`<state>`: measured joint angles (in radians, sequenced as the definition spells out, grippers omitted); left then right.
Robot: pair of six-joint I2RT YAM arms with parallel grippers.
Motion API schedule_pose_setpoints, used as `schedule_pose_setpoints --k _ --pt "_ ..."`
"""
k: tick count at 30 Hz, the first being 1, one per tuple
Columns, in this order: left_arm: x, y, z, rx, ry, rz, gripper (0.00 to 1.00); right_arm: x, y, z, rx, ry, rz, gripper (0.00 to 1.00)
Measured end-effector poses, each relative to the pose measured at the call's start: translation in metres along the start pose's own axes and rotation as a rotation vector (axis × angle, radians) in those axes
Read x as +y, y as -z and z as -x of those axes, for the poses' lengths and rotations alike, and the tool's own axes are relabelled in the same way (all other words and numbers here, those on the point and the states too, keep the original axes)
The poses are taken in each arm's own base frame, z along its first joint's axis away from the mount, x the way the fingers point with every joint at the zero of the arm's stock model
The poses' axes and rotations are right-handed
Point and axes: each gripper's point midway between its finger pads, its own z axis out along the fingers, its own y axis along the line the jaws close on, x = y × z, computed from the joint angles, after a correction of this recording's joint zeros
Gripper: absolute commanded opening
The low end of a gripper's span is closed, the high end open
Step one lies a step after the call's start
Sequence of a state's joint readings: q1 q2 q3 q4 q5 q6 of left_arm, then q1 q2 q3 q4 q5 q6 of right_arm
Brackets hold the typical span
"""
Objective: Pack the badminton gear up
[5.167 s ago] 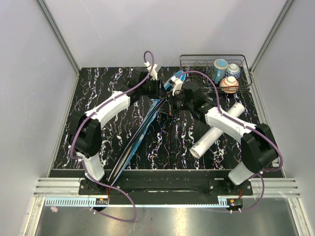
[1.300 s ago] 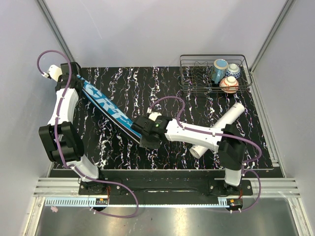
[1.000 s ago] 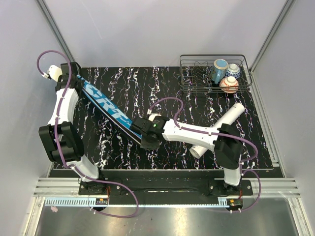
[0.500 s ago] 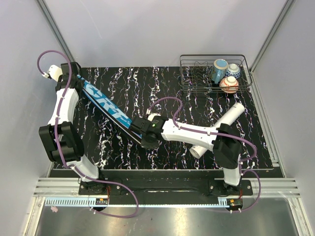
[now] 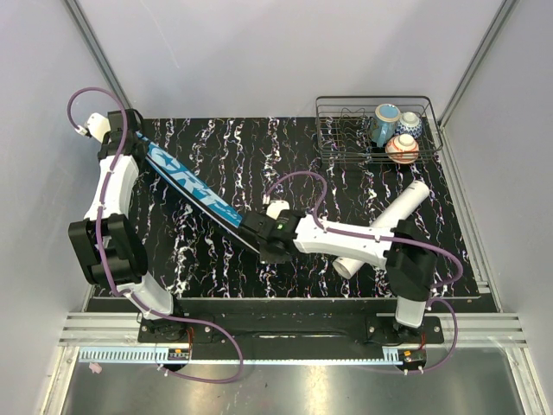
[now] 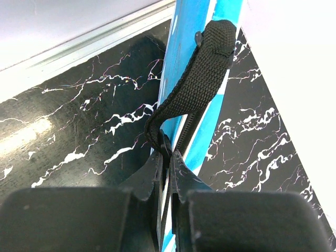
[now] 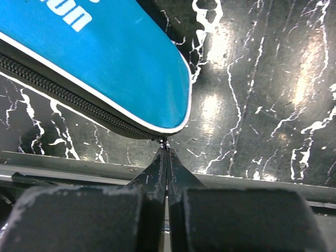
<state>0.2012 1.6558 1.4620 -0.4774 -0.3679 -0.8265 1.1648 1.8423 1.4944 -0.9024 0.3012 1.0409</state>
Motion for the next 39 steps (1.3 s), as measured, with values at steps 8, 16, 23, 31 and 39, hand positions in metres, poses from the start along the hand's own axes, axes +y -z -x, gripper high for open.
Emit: schedule_pose_setpoints --k 8,16,23,31,39 --pt "0.000 0.001 -0.002 0.004 -0.030 -0.002 0.00 -0.021 -0.002 -0.003 -0.048 0.064 0.024 0.00" --pt "-0.011 0.002 -0.006 0.037 -0.039 -0.066 0.00 -0.030 0.005 0.000 -0.082 0.199 0.060 0.61" --pt "-0.066 0.011 -0.035 0.176 -0.004 -0.436 0.00 -0.034 0.066 0.016 -0.217 0.301 0.307 0.82" --pt "-0.111 0.043 -0.105 0.423 0.171 -0.808 0.00 -0.057 0.132 0.079 -0.464 0.207 0.446 0.83" --pt "-0.110 0.068 -0.129 0.550 0.374 -0.965 0.00 -0.063 0.107 0.076 -0.410 0.215 0.419 0.84"
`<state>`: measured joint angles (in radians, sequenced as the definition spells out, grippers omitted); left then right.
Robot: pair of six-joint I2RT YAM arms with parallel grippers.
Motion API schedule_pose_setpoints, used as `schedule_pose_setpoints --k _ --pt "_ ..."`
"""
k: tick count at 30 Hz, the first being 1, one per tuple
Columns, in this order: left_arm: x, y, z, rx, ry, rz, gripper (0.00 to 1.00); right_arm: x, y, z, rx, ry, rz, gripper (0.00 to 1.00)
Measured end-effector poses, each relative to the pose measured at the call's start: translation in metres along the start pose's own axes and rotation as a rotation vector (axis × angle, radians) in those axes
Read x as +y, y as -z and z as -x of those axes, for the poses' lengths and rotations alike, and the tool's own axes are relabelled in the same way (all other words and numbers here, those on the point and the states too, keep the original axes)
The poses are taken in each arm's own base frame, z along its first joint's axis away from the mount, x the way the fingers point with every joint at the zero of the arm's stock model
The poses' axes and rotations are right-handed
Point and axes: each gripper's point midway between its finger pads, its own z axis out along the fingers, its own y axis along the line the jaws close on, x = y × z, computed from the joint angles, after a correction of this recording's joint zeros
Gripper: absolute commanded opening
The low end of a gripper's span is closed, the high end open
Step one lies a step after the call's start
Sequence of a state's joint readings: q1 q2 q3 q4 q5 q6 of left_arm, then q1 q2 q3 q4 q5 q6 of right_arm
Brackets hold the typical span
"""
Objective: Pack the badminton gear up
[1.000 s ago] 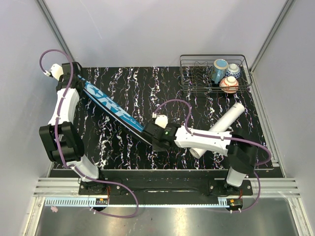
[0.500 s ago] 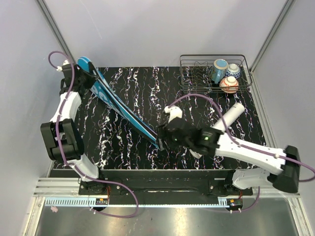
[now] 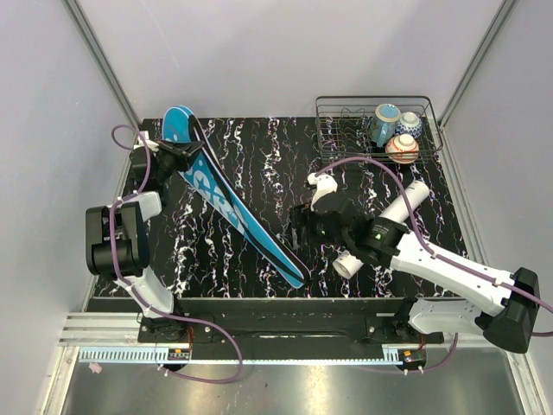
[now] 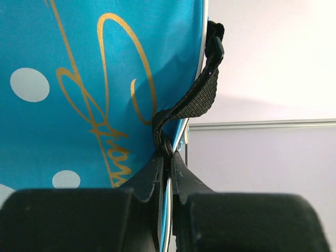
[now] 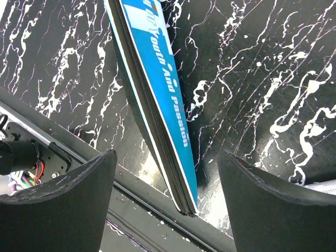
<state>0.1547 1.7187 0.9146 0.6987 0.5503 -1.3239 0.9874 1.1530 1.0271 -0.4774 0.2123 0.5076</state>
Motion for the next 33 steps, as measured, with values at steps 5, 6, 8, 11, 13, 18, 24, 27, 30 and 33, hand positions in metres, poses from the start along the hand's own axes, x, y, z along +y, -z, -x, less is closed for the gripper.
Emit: schedule_pose_setpoints --k 5,6,8,11,13,18,24,27,30,33 --pt "0.002 -0.001 -0.008 0.036 0.003 0.017 0.47 0.004 -0.009 -0.003 0.017 0.001 0.019 0.84" --pt "0.000 -0.003 -0.009 0.046 -0.004 0.026 0.75 0.005 -0.010 -0.003 0.018 0.001 0.023 0.84" --pt "-0.005 -0.008 -0.014 0.062 -0.031 0.027 0.80 0.005 -0.012 -0.002 0.018 0.005 0.029 0.84" --pt "-0.010 -0.014 -0.018 0.082 -0.065 0.052 0.81 0.003 -0.013 -0.001 0.017 0.008 0.026 0.84" --pt "-0.011 -0.016 -0.021 0.093 -0.102 0.081 0.81 0.001 -0.014 0.001 0.014 0.008 0.021 0.84" --pt "-0.023 0.002 -0.019 0.068 -0.199 0.159 0.80 -0.005 -0.015 0.004 0.008 0.005 0.008 0.85" --pt "-0.087 0.042 -0.021 0.022 -0.358 0.076 0.81 -0.014 -0.009 0.011 -0.038 0.004 -0.033 0.88" --pt "-0.129 0.065 -0.033 0.007 -0.467 -0.015 0.91 -0.026 0.009 0.025 -0.120 0.017 -0.065 0.92" --pt "-0.178 0.089 -0.051 -0.001 -0.576 -0.139 0.99 -0.039 0.040 0.049 -0.264 0.032 -0.100 1.00" --pt "-0.235 0.119 -0.068 -0.024 -0.667 -0.317 0.99 -0.053 0.087 0.081 -0.473 0.030 -0.115 1.00"
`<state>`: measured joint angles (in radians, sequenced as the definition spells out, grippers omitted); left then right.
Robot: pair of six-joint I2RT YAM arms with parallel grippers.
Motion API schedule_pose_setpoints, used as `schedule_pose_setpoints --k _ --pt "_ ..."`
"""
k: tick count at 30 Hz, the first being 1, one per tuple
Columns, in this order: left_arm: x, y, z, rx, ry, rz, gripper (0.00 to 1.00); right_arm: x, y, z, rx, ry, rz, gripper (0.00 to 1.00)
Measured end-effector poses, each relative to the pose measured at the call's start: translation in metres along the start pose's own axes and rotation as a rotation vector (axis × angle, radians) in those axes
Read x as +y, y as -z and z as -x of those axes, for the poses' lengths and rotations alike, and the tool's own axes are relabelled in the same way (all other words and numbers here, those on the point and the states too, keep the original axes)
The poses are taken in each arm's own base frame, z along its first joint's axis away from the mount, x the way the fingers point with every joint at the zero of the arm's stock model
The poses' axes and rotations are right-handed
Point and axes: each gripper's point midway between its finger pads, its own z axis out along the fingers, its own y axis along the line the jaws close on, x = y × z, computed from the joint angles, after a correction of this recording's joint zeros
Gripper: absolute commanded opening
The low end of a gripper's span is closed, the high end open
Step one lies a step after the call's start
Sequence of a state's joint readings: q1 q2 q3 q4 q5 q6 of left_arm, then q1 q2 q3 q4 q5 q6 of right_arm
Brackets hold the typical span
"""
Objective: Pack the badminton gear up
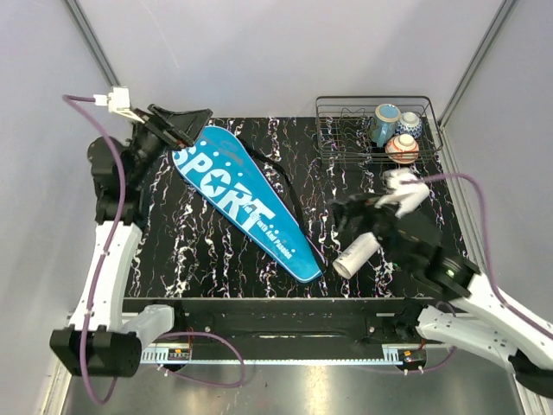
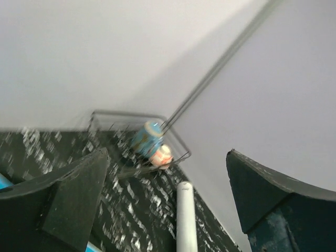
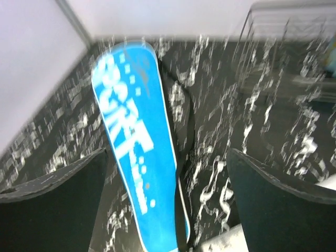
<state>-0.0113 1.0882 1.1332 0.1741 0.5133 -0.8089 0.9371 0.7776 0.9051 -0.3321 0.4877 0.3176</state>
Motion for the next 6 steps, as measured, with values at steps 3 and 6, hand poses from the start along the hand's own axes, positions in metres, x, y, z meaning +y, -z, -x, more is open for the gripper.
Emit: schedule_pose_setpoints --k 3,6 --pt "-0.061 0.014 0.023 -0.072 -0.091 -0.174 0.99 -0.021 0.034 0.044 -0.214 -0.017 -0.011 1.00" --pt "-0.114 0.030 0.038 -0.123 -0.168 -0.334 0.99 -0.040 0.068 0.084 -0.389 -0.041 -0.031 1.00"
